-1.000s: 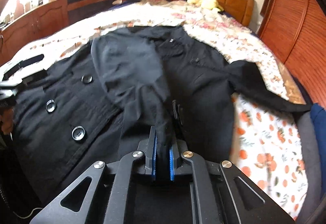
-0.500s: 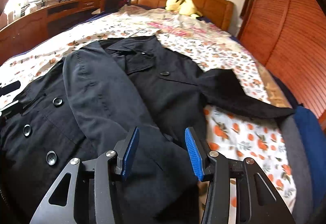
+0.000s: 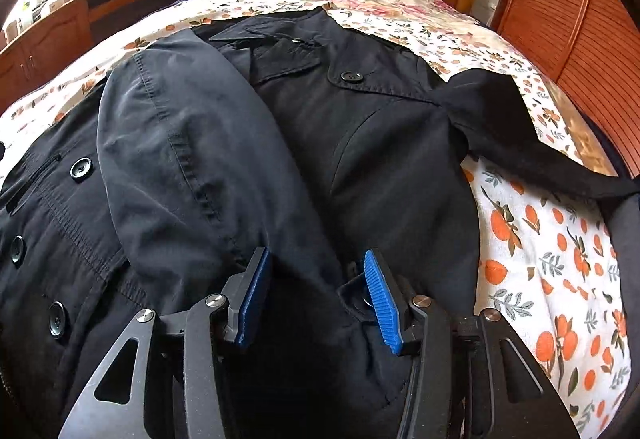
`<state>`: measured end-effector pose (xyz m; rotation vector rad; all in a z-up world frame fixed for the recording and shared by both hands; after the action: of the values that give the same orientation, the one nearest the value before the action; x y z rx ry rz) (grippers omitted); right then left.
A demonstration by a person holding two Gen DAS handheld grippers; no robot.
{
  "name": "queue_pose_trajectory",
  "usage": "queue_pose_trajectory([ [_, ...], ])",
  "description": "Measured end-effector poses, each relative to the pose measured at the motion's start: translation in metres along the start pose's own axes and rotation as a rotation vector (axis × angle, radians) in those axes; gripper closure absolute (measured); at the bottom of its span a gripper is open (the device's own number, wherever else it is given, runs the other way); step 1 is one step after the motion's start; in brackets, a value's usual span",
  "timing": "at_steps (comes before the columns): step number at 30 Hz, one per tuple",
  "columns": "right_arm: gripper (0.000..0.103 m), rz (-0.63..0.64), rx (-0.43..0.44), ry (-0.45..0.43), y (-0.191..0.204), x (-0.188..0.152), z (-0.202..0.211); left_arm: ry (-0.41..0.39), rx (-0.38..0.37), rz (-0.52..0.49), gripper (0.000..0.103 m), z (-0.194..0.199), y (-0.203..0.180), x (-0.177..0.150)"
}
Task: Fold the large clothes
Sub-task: 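Grasp the other black sleeve with the right tool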
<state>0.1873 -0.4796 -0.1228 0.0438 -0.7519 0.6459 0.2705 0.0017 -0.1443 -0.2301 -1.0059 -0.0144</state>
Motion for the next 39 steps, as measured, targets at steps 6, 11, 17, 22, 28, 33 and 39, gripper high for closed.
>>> queue_pose_trajectory([
  [6, 0.05, 0.001, 0.025, -0.088, -0.001, 0.003, 0.027, 0.002, -0.001, 0.004, 0.027, -0.002, 0.001, 0.002],
  [11, 0.033, -0.022, -0.013, -0.141, -0.04, 0.002, 0.045, 0.004, -0.003, 0.005, 0.027, -0.002, 0.001, 0.002],
  [17, 0.028, -0.104, -0.125, -0.073, -0.119, -0.005, 0.021, 0.009, -0.004, 0.007, 0.027, -0.005, 0.001, 0.001],
  [22, 0.028, -0.207, -0.183, 0.007, -0.181, -0.017, -0.015, 0.019, -0.004, 0.006, 0.027, -0.009, -0.002, 0.001],
  [28, 0.028, -0.384, -0.188, -0.02, -0.226, -0.015, -0.047, 0.037, -0.004, 0.003, 0.027, -0.016, -0.003, -0.001],
  [33, 0.028, -0.486, -0.203, -0.048, -0.241, -0.022, -0.064, 0.046, -0.013, 0.004, 0.027, -0.019, -0.004, -0.001],
  [39, 0.028, -0.597, -0.184, 0.012, -0.257, -0.033, -0.089, 0.054, -0.016, 0.0, 0.027, -0.021, -0.006, -0.001],
])
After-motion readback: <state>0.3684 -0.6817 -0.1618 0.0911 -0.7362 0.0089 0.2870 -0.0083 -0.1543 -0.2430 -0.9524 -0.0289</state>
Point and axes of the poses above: each gripper's, at about its wrist camera, not at the fingertips, and z roughly against the way its jaws point, y to its left, x to its top, the point moved 5 cm from there along -z, roughly the way its jaws point, and after that the axes turned 11 degrees about z, right-handed, at the moved point
